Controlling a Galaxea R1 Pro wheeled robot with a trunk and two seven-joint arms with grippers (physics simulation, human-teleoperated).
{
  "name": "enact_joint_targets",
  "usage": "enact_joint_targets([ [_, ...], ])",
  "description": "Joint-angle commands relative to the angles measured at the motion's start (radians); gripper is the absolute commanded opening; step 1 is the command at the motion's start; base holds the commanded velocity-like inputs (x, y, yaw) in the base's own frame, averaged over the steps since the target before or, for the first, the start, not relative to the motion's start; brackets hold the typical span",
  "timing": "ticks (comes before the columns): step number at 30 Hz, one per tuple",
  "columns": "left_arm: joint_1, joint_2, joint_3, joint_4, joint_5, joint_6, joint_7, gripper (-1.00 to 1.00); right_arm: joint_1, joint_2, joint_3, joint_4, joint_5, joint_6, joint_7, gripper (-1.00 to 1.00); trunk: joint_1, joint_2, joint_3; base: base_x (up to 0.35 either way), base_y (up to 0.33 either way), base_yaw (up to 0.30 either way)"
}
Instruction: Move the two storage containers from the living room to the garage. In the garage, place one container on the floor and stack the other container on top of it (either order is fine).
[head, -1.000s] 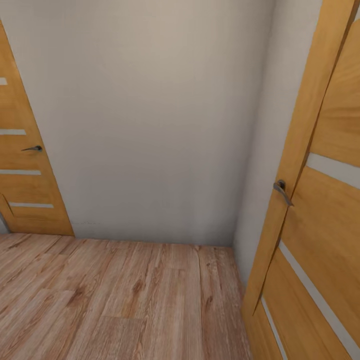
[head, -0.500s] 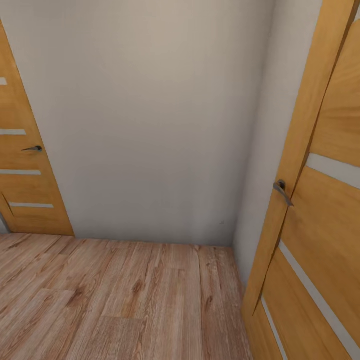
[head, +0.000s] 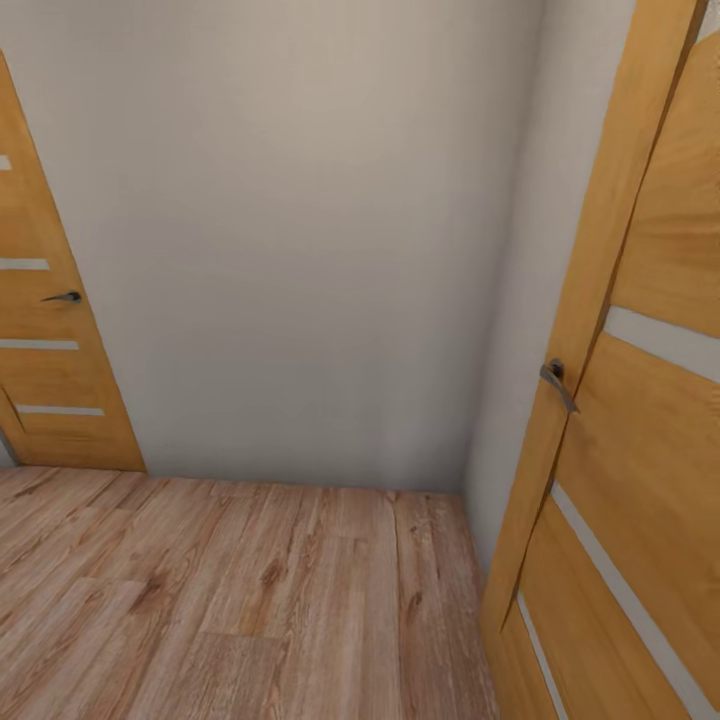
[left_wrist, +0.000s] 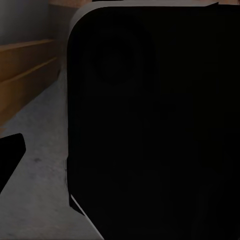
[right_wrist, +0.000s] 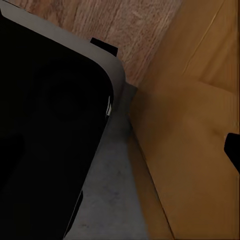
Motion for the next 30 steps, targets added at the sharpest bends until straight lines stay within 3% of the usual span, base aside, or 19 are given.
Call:
enact_joint_targets([
  [1, 0.000, 0.000, 0.001, 0.000, 0.006, -0.001, 0.000, 1.00, -0.001, 0.000, 0.008, 0.002, -0.009, -0.005, 0.000, 1.00, 0.000, 0.000, -0.001, 0.000, -0.097, 0.000],
  [16, 0.000, 0.000, 0.001, 0.000, 0.006, -0.001, 0.001, 1.00, -0.001, 0.000, 0.008, 0.002, -0.009, -0.005, 0.000, 1.00, 0.000, 0.000, -0.001, 0.014, -0.014, 0.000],
  [30, 0.000, 0.000, 0.000, 0.000, 0.007, 0.000, 0.000, 1.00, 0.000, 0.001, 0.008, 0.003, -0.010, -0.005, 0.000, 1.00, 0.000, 0.000, -0.001, 0.304, 0.000, 0.000],
])
